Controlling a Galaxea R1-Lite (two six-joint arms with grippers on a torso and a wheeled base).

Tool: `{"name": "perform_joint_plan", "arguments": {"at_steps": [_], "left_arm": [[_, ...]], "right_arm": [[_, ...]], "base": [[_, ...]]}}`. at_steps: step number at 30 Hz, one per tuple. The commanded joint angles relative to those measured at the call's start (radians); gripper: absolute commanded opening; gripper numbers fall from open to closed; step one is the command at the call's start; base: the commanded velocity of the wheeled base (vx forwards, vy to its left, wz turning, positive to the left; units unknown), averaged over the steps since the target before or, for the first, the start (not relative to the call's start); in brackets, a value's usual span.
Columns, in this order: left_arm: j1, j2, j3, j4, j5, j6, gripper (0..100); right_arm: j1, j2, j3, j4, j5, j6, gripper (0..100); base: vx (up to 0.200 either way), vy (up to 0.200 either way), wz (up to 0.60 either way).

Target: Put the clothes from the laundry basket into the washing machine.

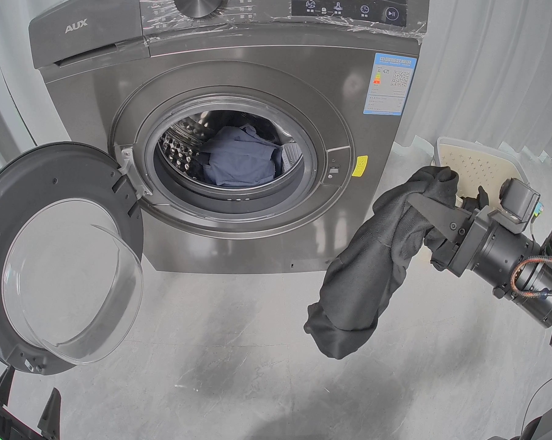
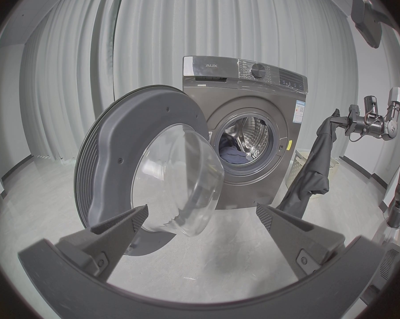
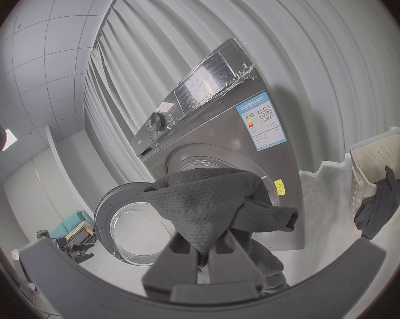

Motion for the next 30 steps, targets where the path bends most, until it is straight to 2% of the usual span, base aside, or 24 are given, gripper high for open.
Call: {"name": "perform_joint_plan", "arguments": {"at_steps": [1,7,13,19,24,28,30], "left_arm": [[0.001,-0.017,0.016,0.0,0.001,-0.001,100],[0.001,-0.017,0.016,0.0,0.002,-0.001,100],[0.001,-0.017,0.016,0.0,0.002,-0.001,100],[0.001,-0.017,0.016,0.0,0.002,-0.001,100],[0.001,-0.017,0.016,0.0,0.002,-0.001,100],[0.001,-0.017,0.016,0.0,0.002,-0.001,100],[0.001,-0.017,0.016,0.0,0.002,-0.001,100]], "right_arm": [[-0.023,0.006,-0.001,-0.001,0.001,0.001,0],[-0.056,0.003,0.007,0.0,0.01,0.023,0],[-0.059,-0.003,-0.001,0.0,0.018,0.023,0],[-0.059,0.0,-0.001,0.0,0.02,0.023,0],[-0.059,0.0,0.007,0.0,0.021,0.023,0],[-0.059,0.0,0.013,0.0,0.016,0.014,0],[-0.048,0.001,0.025,0.0,-0.005,-0.006,0]], "base": [[0.0,0.0,0.0],[0.0,0.0,0.0],[0.0,0.0,0.0],[0.0,0.0,0.6],[0.0,0.0,0.0],[0.0,0.0,0.0],[0.0,0.0,0.0]]}}
